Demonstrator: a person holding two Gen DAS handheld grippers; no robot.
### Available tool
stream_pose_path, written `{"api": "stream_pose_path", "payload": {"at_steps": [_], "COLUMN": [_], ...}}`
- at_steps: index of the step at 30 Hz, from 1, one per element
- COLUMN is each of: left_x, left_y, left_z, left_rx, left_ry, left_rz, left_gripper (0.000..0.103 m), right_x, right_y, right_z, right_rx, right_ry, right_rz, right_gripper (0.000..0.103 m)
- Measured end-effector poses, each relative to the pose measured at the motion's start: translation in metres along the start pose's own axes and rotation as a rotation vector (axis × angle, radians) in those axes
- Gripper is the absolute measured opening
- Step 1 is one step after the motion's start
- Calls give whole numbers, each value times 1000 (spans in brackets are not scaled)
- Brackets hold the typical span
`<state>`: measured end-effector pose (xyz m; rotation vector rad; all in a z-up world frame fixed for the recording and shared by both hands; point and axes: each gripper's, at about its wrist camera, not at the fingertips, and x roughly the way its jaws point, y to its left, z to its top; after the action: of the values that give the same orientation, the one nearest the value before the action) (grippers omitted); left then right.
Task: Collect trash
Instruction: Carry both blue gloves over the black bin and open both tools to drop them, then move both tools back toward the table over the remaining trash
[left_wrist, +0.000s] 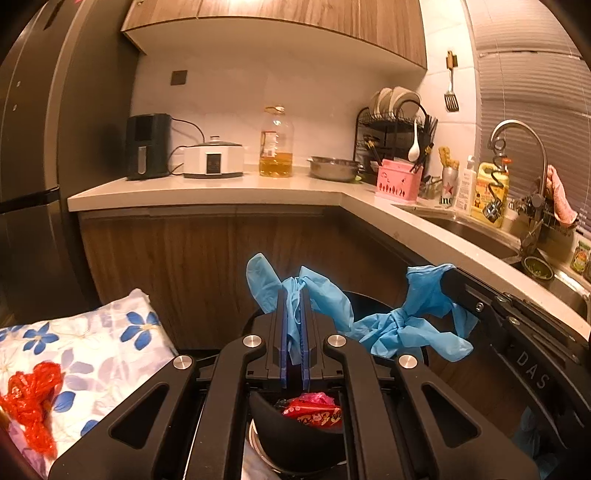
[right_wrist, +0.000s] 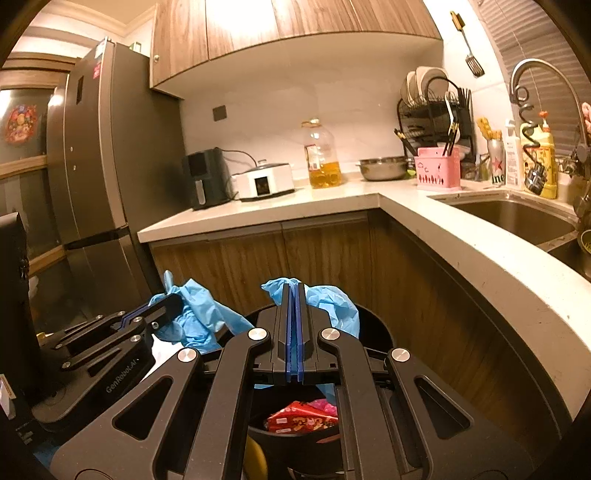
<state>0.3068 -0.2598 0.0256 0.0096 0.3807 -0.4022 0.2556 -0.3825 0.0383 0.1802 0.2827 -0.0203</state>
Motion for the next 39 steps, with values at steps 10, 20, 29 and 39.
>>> {"api": "stream_pose_path", "payload": {"at_steps": [10,20,29,39], "left_x": [25,31,24,-15], "left_y": [-2,0,7,32], "left_z": [-8,-13,-20,-39], "left_rx": [1,15,9,-9], "left_ry": [39,53,52,44], "left_rz": [-9,-6,26,151], "left_gripper": [14,50,73,92], "right_x": [24,31,23,3], "right_y": [-10,-19,-22,-10], "right_z": [-5,-10,-17,-37], "right_rx": [13,41,56,36], "right_ry": [52,76,87,120], "right_rz": [0,-28,-59,-95], "right_gripper": [3,37,56,84]}}
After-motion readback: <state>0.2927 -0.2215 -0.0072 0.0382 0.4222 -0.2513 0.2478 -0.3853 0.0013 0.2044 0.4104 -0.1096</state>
